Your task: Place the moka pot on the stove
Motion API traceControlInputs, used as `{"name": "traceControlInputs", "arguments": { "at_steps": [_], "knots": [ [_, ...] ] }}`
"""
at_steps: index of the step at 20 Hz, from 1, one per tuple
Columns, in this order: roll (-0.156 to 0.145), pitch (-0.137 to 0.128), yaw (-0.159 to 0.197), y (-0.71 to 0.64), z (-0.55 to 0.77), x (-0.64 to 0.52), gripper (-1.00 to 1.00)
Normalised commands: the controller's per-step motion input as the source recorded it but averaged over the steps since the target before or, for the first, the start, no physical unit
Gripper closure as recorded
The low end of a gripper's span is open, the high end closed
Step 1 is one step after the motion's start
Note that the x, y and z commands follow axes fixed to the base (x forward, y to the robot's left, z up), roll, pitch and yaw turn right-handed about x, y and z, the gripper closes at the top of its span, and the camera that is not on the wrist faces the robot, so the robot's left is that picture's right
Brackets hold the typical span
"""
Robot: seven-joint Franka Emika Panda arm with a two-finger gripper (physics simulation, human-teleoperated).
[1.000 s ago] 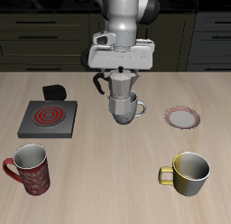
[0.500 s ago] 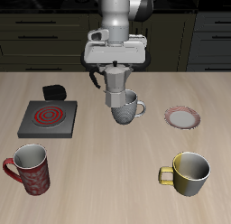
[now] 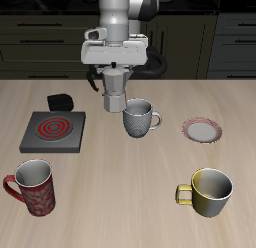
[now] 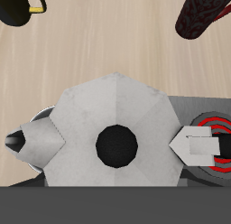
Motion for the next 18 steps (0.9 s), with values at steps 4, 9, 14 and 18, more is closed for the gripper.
{"name": "traceControlInputs", "arguments": {
  "at_steps": [4,9,14,18],
  "knots": [
    [0.002,-0.028,0.006,-0.25,0.06,-0.17,1.00],
    [0.003,-0.031,0.018,-0.29,0.00,-0.15,1.00],
    [-0.025,-0.026,-0.013,-0.25,0.02,-0.10,1.00],
    [-0.030,-0.018,-0.024,-0.33,0.02,-0.09,1.00]
  ]
}}
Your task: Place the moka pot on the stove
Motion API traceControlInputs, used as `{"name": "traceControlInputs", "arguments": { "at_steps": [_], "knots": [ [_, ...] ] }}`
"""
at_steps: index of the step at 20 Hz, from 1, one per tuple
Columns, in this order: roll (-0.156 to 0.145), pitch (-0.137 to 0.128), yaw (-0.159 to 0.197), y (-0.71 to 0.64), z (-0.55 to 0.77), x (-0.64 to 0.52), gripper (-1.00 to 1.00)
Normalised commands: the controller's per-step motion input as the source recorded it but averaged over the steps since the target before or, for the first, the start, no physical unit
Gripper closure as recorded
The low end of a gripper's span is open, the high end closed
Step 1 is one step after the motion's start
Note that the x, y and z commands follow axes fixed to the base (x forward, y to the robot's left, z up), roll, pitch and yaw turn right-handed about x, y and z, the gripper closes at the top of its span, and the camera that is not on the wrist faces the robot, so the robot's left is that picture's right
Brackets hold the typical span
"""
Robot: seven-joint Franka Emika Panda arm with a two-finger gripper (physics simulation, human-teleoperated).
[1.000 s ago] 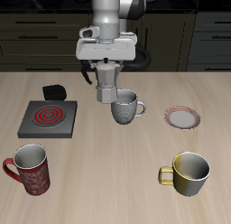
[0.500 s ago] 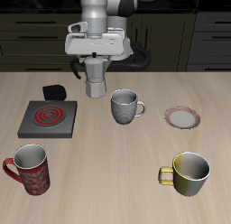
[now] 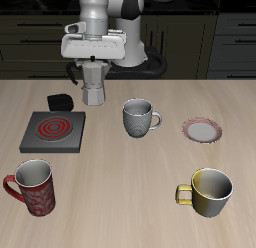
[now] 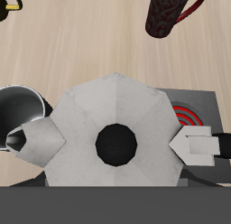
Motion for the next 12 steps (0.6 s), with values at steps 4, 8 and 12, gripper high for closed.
{"name": "traceControlInputs", "arguments": {
  "at_steps": [4,8,12],
  "knots": [
    [0.001,0.017,-0.040,-0.24,-0.01,0.00,1.00],
    [-0.065,0.019,-0.048,-0.36,-0.06,0.05,1.00],
    [-0.089,0.001,-0.051,-0.53,-0.02,0.03,1.00]
  ]
}}
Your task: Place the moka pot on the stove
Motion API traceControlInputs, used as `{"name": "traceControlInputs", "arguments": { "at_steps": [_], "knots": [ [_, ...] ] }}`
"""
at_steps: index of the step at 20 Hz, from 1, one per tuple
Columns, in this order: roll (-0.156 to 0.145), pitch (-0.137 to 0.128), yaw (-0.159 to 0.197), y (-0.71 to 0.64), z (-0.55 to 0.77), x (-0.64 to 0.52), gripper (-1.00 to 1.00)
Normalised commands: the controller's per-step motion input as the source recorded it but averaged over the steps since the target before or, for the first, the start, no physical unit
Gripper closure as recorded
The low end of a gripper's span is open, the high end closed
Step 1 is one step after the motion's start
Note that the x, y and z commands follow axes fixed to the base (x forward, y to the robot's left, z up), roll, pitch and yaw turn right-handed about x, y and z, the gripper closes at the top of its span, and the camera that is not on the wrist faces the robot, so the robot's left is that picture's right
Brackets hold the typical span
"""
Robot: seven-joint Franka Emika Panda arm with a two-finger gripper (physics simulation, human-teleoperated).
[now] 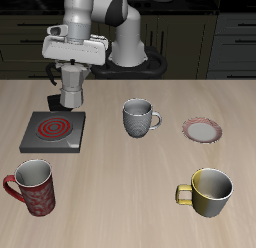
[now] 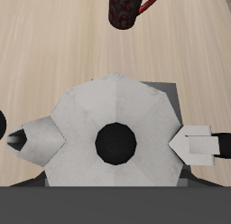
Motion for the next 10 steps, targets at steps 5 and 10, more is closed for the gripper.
{"name": "traceControlInputs", "arguments": {
  "at_steps": [5,10],
  "knots": [
    [-0.019,0.053,-0.071,-0.32,-0.07,0.05,1.00],
    [-0.038,-0.031,-0.013,-0.27,0.04,-0.08,1.00]
  ]
}}
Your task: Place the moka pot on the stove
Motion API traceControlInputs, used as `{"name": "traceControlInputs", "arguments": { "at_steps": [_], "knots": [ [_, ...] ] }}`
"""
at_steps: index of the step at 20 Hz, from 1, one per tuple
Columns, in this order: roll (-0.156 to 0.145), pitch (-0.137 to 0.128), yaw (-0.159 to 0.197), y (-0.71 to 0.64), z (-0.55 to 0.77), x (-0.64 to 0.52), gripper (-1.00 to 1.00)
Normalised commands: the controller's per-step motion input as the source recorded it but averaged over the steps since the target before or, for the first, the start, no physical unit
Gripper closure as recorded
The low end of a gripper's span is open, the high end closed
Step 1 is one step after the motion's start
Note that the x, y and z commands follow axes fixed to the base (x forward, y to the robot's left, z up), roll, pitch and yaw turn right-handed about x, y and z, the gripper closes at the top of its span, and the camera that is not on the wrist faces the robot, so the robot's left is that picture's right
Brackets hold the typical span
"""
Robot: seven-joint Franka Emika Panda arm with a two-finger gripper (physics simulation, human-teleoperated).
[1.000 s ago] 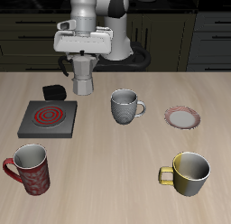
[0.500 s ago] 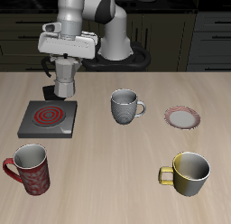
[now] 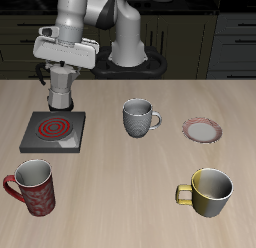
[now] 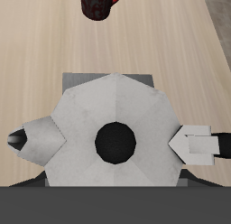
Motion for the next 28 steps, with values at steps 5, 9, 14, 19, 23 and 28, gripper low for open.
{"name": "traceControlInputs", "arguments": {
  "at_steps": [5,9,14,19,23,28],
  "knots": [
    [-0.021,-0.012,-0.004,-0.12,-0.02,0.04,1.00],
    [-0.031,0.010,-0.024,-0.13,-0.13,0.04,1.00],
    [-0.026,-0.010,-0.022,-0.07,-0.05,0.05,1.00],
    [-0.018,-0.019,-0.009,-0.06,-0.06,0.08,1.00],
    [-0.003,0.004,-0.024,0.02,-0.11,0.09,1.00],
    [-0.015,0.042,-0.036,0.01,-0.32,0.06,1.00]
  ]
}}
